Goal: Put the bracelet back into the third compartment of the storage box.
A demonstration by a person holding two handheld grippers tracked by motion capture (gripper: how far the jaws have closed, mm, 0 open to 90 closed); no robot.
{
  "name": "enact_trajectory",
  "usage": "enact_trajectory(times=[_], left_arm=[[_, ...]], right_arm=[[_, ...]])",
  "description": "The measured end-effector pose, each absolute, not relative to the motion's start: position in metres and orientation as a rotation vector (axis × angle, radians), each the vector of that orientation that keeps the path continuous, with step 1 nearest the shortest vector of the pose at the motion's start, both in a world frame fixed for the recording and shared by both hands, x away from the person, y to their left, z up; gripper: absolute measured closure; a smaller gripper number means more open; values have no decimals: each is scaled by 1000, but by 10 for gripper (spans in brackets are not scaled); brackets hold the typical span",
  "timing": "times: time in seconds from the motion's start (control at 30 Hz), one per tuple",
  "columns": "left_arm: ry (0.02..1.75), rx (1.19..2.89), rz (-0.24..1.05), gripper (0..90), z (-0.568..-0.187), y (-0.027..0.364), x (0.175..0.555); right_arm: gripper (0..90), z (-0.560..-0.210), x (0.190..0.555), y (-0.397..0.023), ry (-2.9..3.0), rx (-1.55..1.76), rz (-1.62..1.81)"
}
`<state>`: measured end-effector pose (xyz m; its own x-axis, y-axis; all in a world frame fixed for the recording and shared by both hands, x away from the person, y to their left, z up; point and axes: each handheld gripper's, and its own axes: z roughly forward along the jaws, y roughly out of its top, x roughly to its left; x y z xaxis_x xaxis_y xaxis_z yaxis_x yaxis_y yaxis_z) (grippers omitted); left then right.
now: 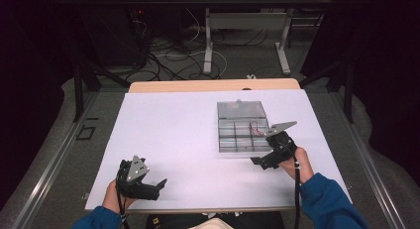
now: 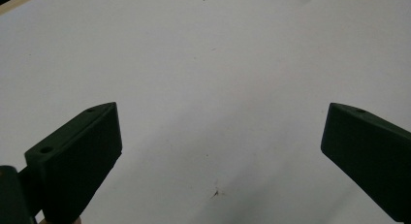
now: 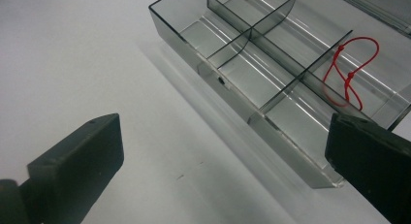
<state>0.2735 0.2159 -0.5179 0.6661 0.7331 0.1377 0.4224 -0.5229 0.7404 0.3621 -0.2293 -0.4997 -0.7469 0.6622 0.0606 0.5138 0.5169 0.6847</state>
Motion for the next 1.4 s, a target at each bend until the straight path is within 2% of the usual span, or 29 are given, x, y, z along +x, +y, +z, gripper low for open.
enact_trajectory(times=[1.4], left_arm=[[884, 2193, 590, 11, -518, 217, 274]], right_arm=[[0, -507, 305, -247, 2549, 906, 1051]])
